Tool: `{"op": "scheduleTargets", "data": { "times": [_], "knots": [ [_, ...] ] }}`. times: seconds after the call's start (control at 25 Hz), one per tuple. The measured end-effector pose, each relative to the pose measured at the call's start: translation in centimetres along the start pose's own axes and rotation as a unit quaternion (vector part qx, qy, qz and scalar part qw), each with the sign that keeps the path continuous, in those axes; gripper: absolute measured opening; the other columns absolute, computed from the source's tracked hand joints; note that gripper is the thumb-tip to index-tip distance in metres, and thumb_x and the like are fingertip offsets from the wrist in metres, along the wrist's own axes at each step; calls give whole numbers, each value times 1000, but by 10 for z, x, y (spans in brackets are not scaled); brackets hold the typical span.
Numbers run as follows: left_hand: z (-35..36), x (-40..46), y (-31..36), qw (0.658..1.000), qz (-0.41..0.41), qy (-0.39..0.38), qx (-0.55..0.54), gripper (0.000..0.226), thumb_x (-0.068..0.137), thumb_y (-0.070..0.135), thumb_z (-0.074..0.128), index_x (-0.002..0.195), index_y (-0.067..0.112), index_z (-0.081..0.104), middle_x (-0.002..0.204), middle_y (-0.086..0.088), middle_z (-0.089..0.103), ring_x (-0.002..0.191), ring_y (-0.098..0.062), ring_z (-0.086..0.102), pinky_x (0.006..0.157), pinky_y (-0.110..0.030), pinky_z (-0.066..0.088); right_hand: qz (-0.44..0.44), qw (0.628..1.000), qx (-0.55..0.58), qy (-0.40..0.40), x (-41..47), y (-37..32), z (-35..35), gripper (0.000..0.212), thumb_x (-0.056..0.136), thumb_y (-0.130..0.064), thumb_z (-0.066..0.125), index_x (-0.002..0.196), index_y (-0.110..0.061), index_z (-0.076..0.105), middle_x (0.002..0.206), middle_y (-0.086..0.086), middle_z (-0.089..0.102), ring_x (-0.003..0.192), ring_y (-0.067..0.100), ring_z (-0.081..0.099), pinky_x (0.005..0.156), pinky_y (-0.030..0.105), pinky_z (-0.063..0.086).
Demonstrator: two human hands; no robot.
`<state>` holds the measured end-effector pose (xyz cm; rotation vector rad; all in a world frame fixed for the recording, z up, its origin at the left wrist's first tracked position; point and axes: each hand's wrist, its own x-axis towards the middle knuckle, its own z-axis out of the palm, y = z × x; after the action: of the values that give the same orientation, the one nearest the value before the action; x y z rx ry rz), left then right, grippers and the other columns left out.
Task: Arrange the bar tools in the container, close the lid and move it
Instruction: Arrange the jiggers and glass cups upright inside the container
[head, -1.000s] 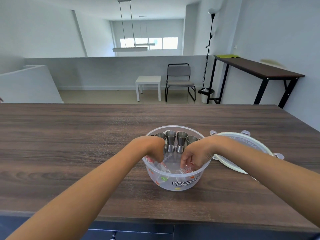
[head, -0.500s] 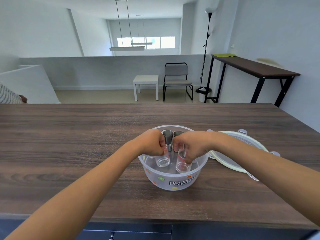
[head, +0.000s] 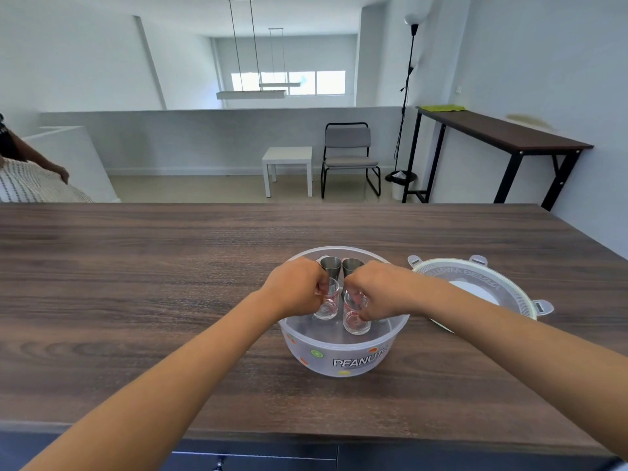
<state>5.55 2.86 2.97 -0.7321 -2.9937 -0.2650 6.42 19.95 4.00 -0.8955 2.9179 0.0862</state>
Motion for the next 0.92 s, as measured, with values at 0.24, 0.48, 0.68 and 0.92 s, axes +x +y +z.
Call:
{"op": "scheduleTargets", "data": {
  "times": [0.24, 0.48, 0.68, 0.92],
  "knots": [
    [-2, -2, -9, 1000, 5, 18, -10, 20, 74, 20, 64, 93, 20, 73, 100, 3, 68, 93, -16, 61, 71, -25, 45, -17, 997, -42, 62, -13, 7, 0, 22, 77, -29, 62, 96, -22, 70, 107, 0, 59, 104, 21, 52, 78, 28, 36],
    [-2, -3, -9, 999, -3, 30, -35, 27, 74, 11, 58, 92, 20, 77, 96, 2, 72, 90, -18, 63, 75, -29, 52, 2, 994, -39, 99, -9, 11, 5, 19, 80, -24, 57, 90, -26, 72, 97, -6, 69, 100, 18, 53, 74, 28, 29],
    [-1, -2, -9, 998, -5, 31, -54, 26, 73, 9, 59, 87, 18, 78, 92, 0, 75, 85, -18, 66, 75, -28, 53, 11, 994, -20, 106, -3, 15, 7, 16, 78, -24, 58, 84, -26, 73, 91, -7, 70, 97, 18, 54, 74, 30, 30],
    [2, -1, -9, 997, -9, 33, -62, 22, 72, 8, 58, 81, 14, 77, 87, -1, 75, 78, -19, 65, 72, -30, 54, 18, 994, -1, 109, 0, 17, 11, 14, 79, -26, 58, 85, -25, 71, 93, -8, 68, 98, 17, 54, 80, 32, 36]
  ]
}}
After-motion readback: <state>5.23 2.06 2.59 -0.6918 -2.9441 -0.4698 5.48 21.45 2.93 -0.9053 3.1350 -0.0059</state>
